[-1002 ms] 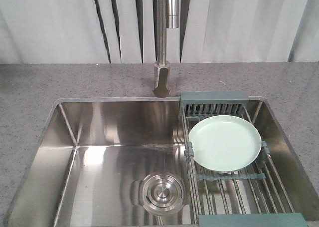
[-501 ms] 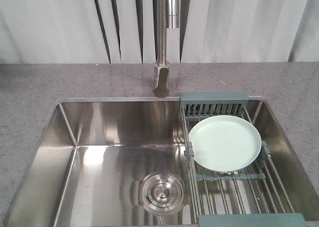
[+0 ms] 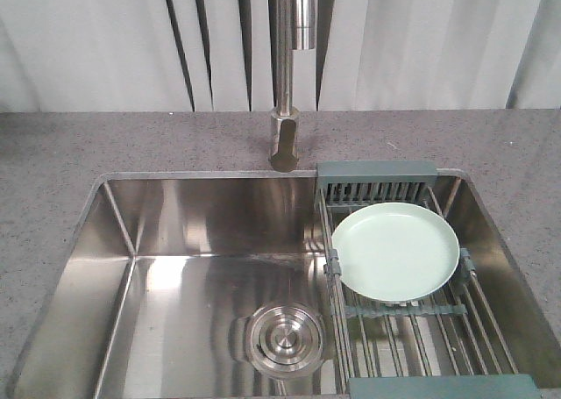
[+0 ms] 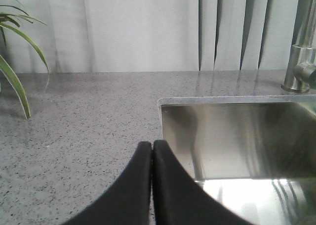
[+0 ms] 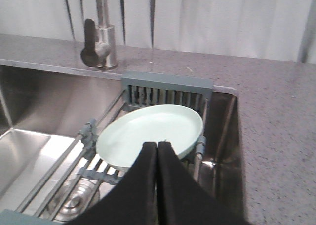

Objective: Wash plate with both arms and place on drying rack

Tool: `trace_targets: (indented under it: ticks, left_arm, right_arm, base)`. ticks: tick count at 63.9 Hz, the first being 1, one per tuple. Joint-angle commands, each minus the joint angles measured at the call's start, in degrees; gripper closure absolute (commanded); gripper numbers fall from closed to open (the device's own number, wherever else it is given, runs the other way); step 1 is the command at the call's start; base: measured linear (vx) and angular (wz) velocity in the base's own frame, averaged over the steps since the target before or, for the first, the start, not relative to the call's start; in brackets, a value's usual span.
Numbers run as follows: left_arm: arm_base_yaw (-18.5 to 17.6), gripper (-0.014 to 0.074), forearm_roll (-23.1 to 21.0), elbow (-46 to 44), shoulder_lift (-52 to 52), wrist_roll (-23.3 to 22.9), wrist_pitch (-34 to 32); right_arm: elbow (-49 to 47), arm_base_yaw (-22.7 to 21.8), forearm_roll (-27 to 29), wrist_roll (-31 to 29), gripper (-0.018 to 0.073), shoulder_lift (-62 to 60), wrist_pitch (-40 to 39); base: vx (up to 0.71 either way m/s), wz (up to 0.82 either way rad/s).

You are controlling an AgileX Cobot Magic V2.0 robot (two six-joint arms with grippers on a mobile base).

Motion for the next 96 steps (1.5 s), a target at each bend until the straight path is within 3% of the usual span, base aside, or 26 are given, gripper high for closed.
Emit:
trace_targets:
  ticks: [1, 10, 27, 48, 96]
  left_arm:
    - [-0.41, 0.0602, -0.52, 1.16, -0.98, -0.5, -3.79]
    - [-0.41, 0.0602, -0.52, 1.16, -0.98, -0.5, -3.79]
    - [-0.41, 0.0602, -0.52, 1.16, -0.9, -0.5, -3.79]
    - [-0.41, 0.0602, -0.52, 1.16, -0.9, -0.5, -3.79]
    - [-0.41, 0.0602, -0.52, 1.16, -0.9, -0.5, -3.79]
  right_arm:
    - [0.45, -5.09, -0.06, 0.01, 0.0569, 0.65, -6.95]
    - [2.85, -9.37, -1.26, -0.04, 0.0569, -1.04, -8.61]
    - [13.1, -9.76, -1.45, -0.1, 0.0569, -5.5, -19.65]
    - [12.92, -11.83, -2.83, -0.46, 0.0569, -5.5, -17.83]
    - [12.92, -11.63, -2.85, -0.18, 0.0569, -5.5, -17.83]
  base:
    - [0.0, 0.0]
    - [0.0, 0.0]
    - [0.0, 0.0]
    - [0.0, 0.0]
    - [0.0, 0.0]
